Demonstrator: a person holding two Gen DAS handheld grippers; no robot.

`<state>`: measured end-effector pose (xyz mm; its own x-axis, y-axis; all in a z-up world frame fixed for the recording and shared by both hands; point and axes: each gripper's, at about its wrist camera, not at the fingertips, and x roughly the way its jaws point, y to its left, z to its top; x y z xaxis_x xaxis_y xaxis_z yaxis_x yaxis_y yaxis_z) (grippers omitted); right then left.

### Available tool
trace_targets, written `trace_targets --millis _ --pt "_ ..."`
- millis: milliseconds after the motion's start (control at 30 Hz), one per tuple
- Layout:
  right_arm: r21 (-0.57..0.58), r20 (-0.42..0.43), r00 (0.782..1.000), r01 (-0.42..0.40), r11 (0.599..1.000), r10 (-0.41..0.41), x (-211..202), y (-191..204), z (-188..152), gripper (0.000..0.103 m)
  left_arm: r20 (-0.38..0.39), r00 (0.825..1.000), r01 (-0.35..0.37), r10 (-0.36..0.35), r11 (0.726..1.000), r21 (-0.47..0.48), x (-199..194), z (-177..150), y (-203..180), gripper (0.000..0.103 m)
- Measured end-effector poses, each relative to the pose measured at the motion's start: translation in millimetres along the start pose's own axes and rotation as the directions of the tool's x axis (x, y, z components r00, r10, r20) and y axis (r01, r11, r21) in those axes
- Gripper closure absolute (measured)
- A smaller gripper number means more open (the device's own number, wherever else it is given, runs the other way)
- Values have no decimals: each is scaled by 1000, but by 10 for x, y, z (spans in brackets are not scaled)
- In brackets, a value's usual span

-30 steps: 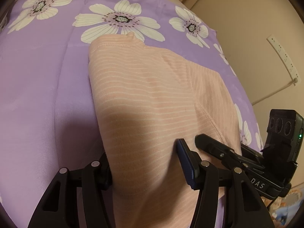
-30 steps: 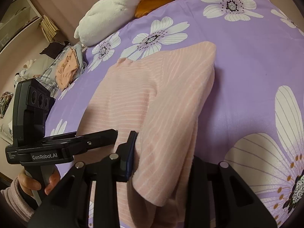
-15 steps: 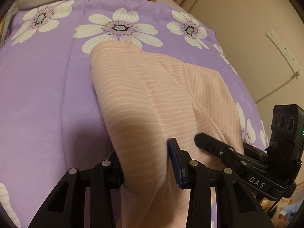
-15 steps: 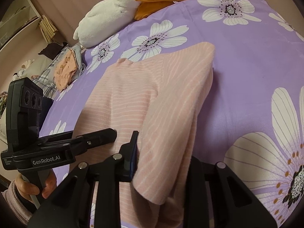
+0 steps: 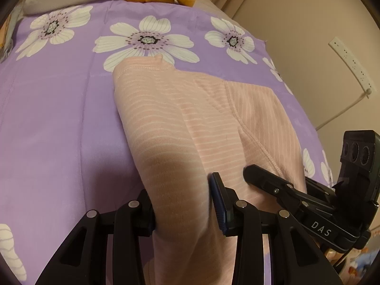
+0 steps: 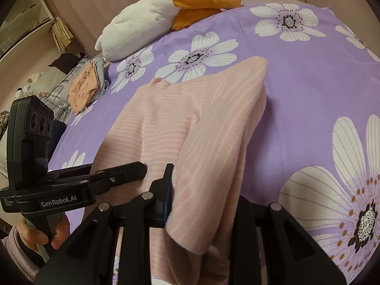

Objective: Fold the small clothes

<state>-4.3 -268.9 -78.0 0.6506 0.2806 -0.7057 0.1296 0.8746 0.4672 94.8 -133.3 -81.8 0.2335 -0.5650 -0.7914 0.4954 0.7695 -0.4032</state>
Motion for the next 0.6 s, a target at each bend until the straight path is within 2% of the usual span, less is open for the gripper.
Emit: trace_targets --millis 600 --pt "-14 15 1000 -3 1000 3 -146 106 -56 77 19 1000 2 -2 1000 10 -144 -76 -36 65"
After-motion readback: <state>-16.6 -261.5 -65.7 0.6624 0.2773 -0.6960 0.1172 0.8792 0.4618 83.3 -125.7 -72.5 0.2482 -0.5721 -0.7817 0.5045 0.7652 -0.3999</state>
